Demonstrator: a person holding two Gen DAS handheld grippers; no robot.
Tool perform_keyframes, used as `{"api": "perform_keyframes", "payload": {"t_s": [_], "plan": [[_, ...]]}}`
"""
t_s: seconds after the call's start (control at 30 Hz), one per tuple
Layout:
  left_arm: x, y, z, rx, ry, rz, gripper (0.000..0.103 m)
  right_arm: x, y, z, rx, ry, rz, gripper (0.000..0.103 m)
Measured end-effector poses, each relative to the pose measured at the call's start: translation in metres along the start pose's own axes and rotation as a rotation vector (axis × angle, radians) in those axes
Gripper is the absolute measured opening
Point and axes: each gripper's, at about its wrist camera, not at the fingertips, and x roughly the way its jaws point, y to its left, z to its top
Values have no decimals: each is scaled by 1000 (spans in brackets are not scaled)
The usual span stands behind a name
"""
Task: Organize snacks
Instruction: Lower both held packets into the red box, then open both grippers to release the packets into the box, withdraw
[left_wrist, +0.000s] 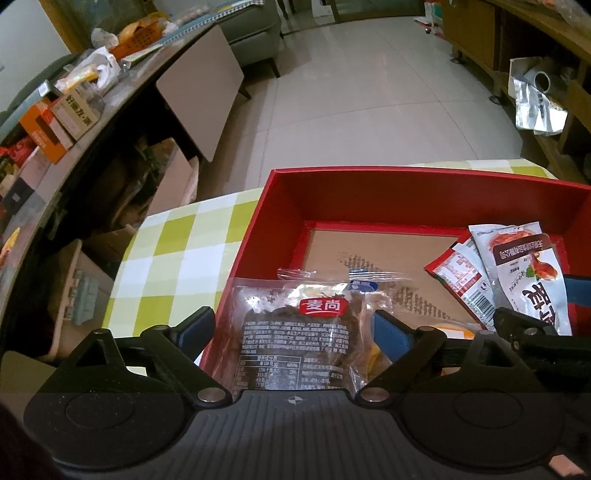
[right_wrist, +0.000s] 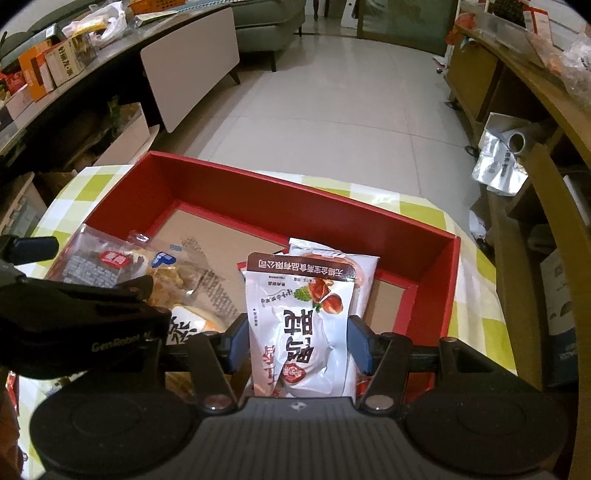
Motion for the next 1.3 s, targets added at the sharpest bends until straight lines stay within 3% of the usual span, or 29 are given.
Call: {"api": "perform_keyframes", "payload": {"t_s": [0.8,1.13,1.3], "plan": [[-5,0,1,-22,-11,-48,97,-6,-10,2,18,-22,-36,70],[-10,5,8,-85,-32,-148,96,-17,-22,5,51,-53,-40,72],[-15,4,9,-71,-56,-117,101,-16,-25,5,57,-49,-48,74]]}}
